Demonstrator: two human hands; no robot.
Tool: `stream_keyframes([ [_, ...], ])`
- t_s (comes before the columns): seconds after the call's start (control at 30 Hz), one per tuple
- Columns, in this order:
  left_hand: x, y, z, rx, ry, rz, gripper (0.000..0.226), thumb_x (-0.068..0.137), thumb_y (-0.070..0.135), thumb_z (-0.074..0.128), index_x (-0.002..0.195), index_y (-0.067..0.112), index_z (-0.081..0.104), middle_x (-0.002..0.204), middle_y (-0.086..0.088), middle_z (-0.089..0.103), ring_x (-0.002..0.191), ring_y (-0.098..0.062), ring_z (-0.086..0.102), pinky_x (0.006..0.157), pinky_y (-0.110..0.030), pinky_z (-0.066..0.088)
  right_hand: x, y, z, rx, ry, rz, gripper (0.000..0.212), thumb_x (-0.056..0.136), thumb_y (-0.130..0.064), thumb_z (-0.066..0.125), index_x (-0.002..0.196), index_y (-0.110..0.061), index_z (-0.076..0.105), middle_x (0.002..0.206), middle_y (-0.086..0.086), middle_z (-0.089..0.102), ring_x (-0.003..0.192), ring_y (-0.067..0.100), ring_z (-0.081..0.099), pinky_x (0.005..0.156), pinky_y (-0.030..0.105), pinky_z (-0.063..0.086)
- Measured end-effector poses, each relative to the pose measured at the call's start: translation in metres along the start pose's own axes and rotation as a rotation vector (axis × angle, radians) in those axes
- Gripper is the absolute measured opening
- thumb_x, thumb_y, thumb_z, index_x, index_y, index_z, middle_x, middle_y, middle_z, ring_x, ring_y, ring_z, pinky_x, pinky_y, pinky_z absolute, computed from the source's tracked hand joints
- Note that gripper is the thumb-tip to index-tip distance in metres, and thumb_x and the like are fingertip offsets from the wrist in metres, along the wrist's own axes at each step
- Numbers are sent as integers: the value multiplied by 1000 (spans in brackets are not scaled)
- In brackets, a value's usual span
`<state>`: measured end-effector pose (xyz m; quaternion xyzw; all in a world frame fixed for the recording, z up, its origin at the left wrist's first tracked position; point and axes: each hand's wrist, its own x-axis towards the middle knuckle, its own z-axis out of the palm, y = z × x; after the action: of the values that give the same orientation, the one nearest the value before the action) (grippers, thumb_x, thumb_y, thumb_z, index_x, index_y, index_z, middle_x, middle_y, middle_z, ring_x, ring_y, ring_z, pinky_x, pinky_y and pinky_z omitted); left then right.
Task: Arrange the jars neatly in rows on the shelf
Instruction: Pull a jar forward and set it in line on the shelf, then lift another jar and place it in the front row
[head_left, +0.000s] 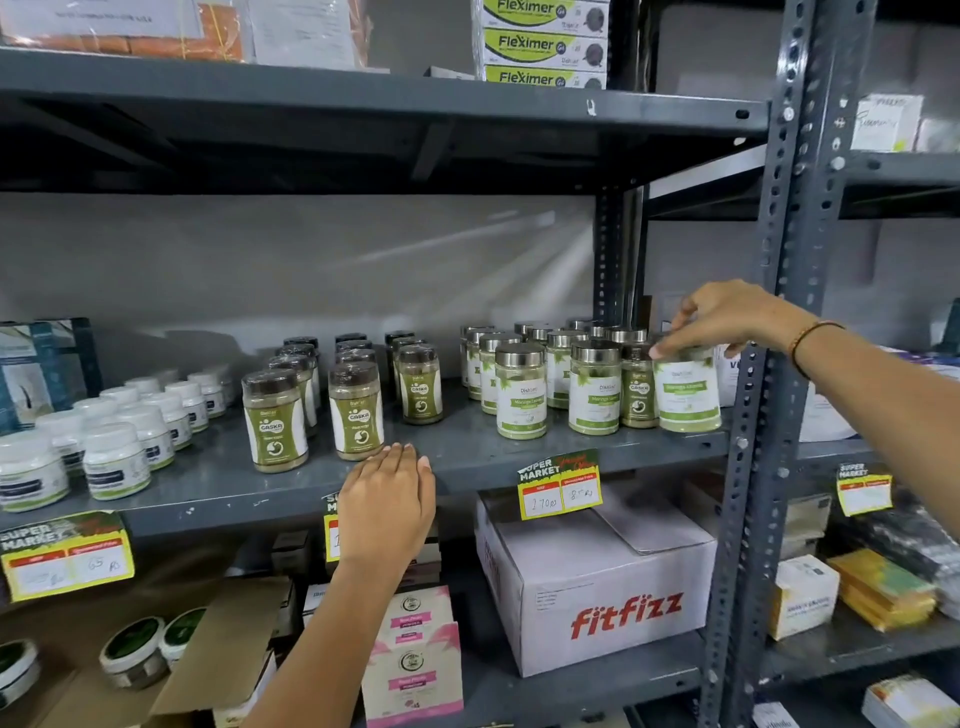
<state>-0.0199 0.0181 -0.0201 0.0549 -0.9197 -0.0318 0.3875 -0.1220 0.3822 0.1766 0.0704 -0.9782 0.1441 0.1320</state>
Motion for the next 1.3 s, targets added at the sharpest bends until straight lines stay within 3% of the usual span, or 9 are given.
stream_keyframes([
  [0.23, 1, -1, 3, -2, 18, 0, 43, 93, 31, 37, 105, 6, 70, 107, -12, 73, 103, -23, 66, 92, -37, 50, 17, 12, 10, -42, -31, 99, 59, 63, -53, 86, 101, -11, 68, 101, 6, 69, 88, 23, 69, 63, 31, 62],
  [0.4, 1, -2, 5, 1, 28, 1, 43, 94, 31, 37, 105, 6, 70, 107, -12, 73, 103, -23, 66, 93, -37, 50, 27, 15, 15, -75, -43, 134, 60, 64, -55, 85, 101, -11, 68, 98, 6, 71, 83, 25, 73, 69, 37, 64],
  [0.57, 0, -2, 5, -3, 16, -3, 45, 95, 32, 35, 106, 6, 70, 108, -11, 72, 105, -22, 65, 95, -37, 49, 30, 15, 17, -116, -26, 164, 56, 67, -54, 84, 101, -11, 69, 93, 4, 72, 73, 22, 75, 65, 33, 64],
  [0.73, 0, -1, 3, -2, 10, -5, 46, 95, 32, 34, 106, 6, 70, 109, -11, 72, 106, -22, 65, 96, -38, 49, 30, 15, 21, -144, -37, 162, 59, 75, -47, 79, 117, -8, 67, 109, 9, 66, 88, 26, 69, 71, 37, 63],
  [0.9, -1, 1, 1, 9, 8, -12, 45, 93, 31, 36, 105, 5, 70, 107, -13, 73, 104, -24, 66, 93, -39, 50, 29, 5, 12, -344, -15, 79, 88, 75, -69, 65, 144, -17, 46, 140, 10, 57, 124, 35, 54, 102, 48, 47],
  [0.97, -1, 1, 0, 15, -1, -13, 45, 93, 31, 36, 105, 5, 70, 107, -13, 73, 104, -24, 66, 93, -40, 50, 31, -1, 11, -289, 9, 5, 90, 77, -66, 66, 150, -20, 38, 147, 11, 51, 130, 35, 50, 106, 47, 43],
  [1.1, -1, 2, 0, 19, -2, -13, 45, 93, 31, 36, 105, 4, 70, 107, -13, 73, 104, -25, 66, 93, -40, 50, 35, -14, 18, -75, -83, -81, 83, 79, -50, 76, 148, -22, 40, 153, 9, 43, 135, 30, 45, 110, 45, 39],
  [1.2, -1, 1, 0, 33, -9, -12, 46, 93, 32, 36, 106, 5, 70, 107, -12, 73, 104, -24, 66, 93, -39, 50, 40, -19, 27, -83, -167, -90, 79, 81, -41, 76, 148, -22, 39, 153, 7, 42, 130, 28, 49, 100, 41, 46],
  [1.3, -2, 1, 0, 39, -14, -9, 48, 93, 33, 34, 106, 5, 70, 107, -11, 73, 103, -23, 66, 92, -38, 50, 48, -17, 32, -39, -242, -69, 74, 83, -35, 76, 146, -21, 41, 149, 6, 45, 119, 24, 51, 71, 29, 49],
])
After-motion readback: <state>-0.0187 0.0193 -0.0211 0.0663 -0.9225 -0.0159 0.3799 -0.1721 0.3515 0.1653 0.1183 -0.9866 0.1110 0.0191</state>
